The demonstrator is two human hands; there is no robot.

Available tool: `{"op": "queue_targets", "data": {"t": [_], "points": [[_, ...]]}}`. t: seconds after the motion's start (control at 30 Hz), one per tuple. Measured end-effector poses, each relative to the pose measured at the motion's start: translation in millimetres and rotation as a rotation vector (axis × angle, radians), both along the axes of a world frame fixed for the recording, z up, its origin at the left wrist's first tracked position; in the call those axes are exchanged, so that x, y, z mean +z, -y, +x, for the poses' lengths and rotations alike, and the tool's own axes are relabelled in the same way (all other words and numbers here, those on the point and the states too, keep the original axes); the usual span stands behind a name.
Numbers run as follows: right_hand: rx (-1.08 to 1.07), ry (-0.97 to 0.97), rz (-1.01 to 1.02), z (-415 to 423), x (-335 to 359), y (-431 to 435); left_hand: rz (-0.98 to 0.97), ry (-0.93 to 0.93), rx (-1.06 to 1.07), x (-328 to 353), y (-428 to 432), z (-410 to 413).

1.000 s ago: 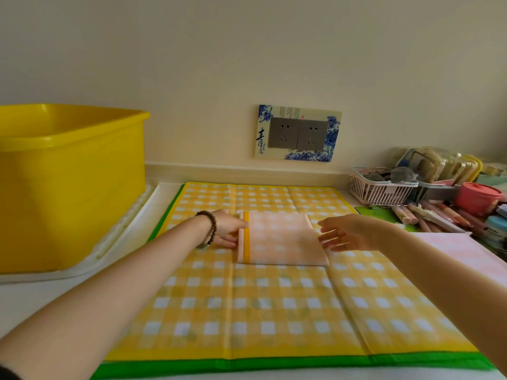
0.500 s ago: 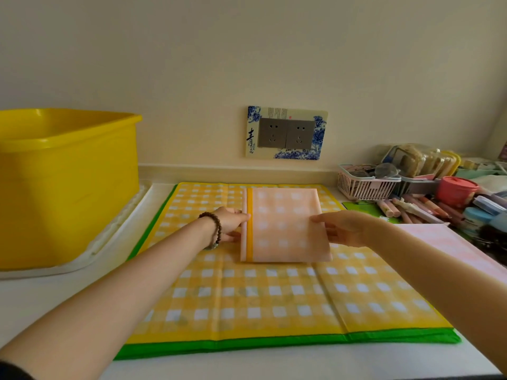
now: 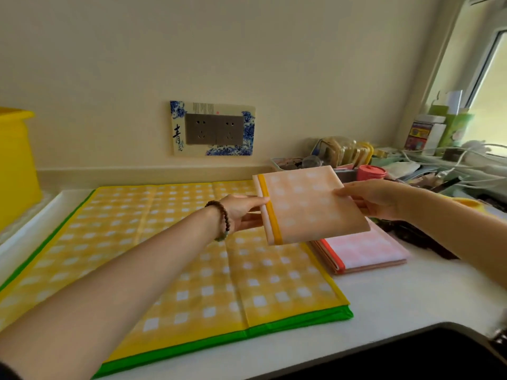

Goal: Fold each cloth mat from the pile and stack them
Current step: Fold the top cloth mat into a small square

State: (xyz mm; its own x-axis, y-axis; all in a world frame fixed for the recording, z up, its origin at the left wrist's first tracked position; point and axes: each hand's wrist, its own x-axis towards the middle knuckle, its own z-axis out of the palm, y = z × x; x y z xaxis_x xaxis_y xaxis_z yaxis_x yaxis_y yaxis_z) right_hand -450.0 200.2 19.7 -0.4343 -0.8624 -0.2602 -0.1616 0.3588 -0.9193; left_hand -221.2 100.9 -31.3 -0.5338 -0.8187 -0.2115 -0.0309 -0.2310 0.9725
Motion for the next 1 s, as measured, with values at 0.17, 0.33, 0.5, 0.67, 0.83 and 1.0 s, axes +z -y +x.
{"op": "queue_targets", "data": {"t": [0.17, 0.33, 0.5, 0.67, 0.83, 1.0], "points": [[-0.087, -0.071, 0.049, -59, 0, -16, 0.057, -0.002, -0.108, -2, -16, -53], [-0.154, -0.122, 0.121, -99, -23, -17, 0.085, 0.038, -0.108, -13, -28, -90], [-0.182, -0.149, 0.189, -114, -45, -11, 0.107, 0.089, -0.068, -27, -26, -107], [-0.172, -0.194, 0.212, -117, -56, -7, 0.104, 0.138, -0.062, -37, -22, -108], [-0.172, -0.287, 0.216, -117, -66, -5, 0.105, 0.167, -0.061, -42, -22, -109], [-0.165, -0.331, 0.218, -119, -72, -4, 0.108, 0.178, -0.051, -45, -25, -109]]}}
